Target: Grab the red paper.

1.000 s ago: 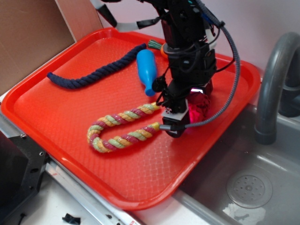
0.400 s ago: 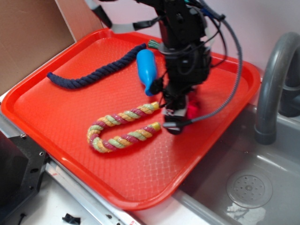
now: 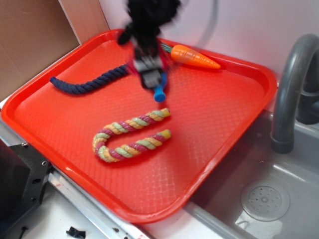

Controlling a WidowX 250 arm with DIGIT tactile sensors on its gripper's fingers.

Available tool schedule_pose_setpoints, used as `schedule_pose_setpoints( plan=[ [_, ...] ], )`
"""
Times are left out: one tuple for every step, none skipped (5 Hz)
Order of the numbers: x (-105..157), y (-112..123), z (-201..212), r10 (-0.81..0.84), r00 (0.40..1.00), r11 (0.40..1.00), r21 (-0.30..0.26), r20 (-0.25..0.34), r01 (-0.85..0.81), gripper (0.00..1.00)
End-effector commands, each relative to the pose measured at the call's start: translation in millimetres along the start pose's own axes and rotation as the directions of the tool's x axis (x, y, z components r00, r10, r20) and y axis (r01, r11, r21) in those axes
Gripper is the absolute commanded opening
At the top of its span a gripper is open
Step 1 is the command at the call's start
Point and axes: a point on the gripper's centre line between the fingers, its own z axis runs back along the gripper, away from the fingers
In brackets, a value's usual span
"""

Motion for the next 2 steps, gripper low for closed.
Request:
schedule_pose_setpoints(
  plan=[
    [-47.0,-1.6,73.6,0.469,0.878,0.883,-0.074,0.095,-0.463,0.00],
    [-53.6,-0.9,74.9,0.548,0.832,0.836,-0.091,0.086,-0.541,0.00]
  ],
)
